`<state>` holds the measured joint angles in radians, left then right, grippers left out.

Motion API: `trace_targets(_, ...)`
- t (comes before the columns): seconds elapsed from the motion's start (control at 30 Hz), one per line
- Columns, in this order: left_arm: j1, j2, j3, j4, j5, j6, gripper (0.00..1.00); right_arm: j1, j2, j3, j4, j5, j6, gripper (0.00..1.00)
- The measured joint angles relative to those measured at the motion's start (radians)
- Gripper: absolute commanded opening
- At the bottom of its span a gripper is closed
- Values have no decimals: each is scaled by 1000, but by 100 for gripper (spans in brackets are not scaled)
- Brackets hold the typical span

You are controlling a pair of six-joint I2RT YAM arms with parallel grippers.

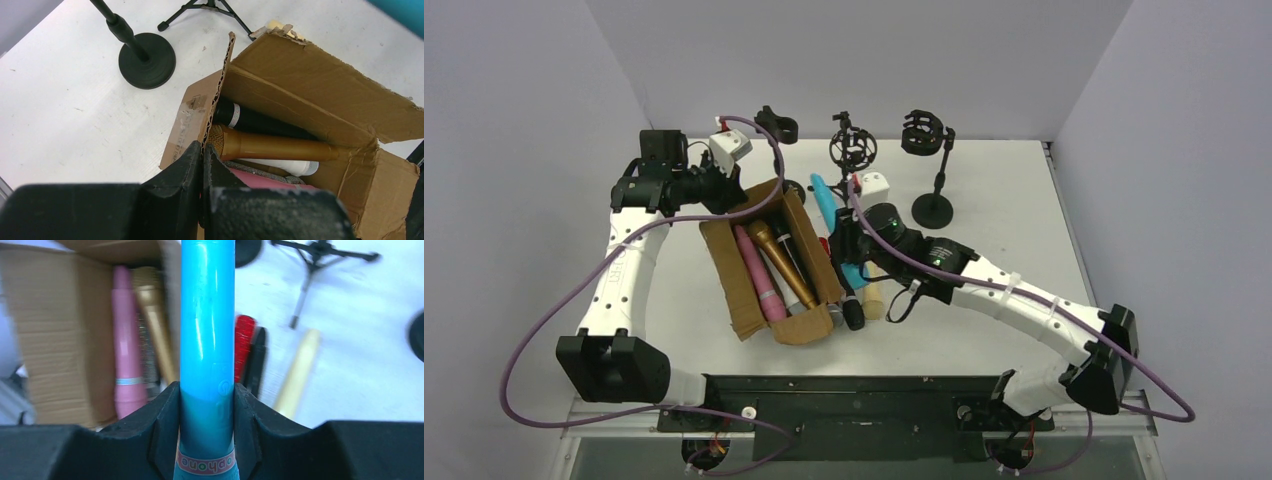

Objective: Attach the microphones to the stand

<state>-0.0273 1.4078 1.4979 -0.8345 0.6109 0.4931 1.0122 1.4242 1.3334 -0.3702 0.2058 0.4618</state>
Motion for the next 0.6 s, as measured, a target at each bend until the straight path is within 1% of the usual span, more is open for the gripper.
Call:
trace_targets(0.13, 0, 0, 0, 0, 0, 0, 0, -114, -99, -176, 26, 6, 22, 0)
trace_targets(0.3, 0, 0, 0, 0, 0, 1, 0, -232, -145, -378, 63, 9, 48, 0)
trace_targets(0.43, 0, 0, 0, -1, 0, 0, 0, -323, -124, -503, 109, -26, 75, 0)
trace_targets(0.5, 0, 0, 0, -1, 0, 0, 0, -359, -88, -534, 135, -37, 86, 0)
trace_targets(0.6, 0, 0, 0, -2, 0, 1, 0, -372, -19, -547, 181, -58, 101, 0)
